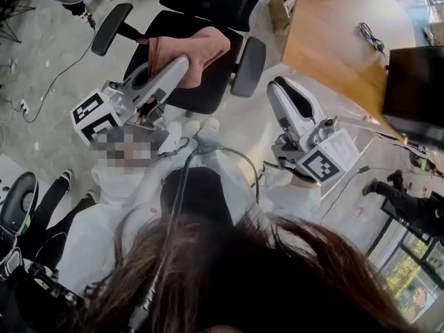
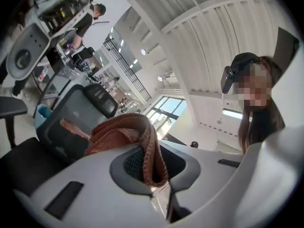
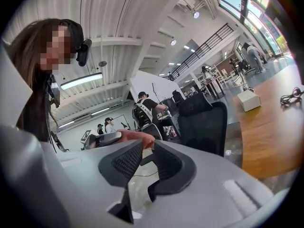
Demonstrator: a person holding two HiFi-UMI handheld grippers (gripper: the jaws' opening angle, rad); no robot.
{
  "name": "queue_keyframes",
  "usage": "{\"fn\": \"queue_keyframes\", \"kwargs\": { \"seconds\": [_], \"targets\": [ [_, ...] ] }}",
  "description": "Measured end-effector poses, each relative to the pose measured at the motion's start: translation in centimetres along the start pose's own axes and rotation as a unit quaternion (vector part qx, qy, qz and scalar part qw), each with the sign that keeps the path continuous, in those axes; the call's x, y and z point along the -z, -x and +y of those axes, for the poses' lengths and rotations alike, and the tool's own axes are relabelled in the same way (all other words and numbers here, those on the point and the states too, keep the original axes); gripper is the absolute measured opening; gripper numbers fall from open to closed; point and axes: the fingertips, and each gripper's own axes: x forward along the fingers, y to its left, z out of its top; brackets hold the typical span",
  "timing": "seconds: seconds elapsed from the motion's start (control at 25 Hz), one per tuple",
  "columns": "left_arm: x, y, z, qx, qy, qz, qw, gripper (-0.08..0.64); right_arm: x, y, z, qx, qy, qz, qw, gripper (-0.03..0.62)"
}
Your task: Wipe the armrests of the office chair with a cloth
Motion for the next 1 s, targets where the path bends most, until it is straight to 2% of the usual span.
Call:
{"fn": "queue_keyframes", "kwargs": {
  "seconds": [0.08,0.28,0.56,0.72,0.88,1.0],
  "targets": [
    [-1.1,2.3,1.4,-0.042,-0.010,-0.019,0.9989,0.032,1.2,-1.7,0.3,-0.015,0.005,0.021,1.000,0.062],
    [-4.4,7.0,4.4,-0.131,-0.032,-0.067,0.9887,0.032,3.4,-7.0,1.0,-0.035,0.063,0.078,0.994,0.002],
    [-7.9,16.4,7.3,-0.179,-0.033,-0.128,0.9749,0.032,6.1,-15.3,7.5,-0.115,0.062,0.110,0.985,0.002],
    [-10.9,20.9,11.2,-0.185,-0.035,-0.125,0.9741,0.032,7.1,-20.9,10.1,-0.114,0.059,0.107,0.986,0.002],
    [-14.7,24.2,16.1,-0.153,-0.034,-0.082,0.9842,0.032,8.6,-27.5,12.5,-0.074,0.048,0.096,0.991,0.002],
    [-16.4,25.6,18.9,-0.131,-0.040,-0.053,0.9892,0.032,9.7,-31.1,13.8,-0.040,0.029,0.070,0.996,0.002]
  ]
}}
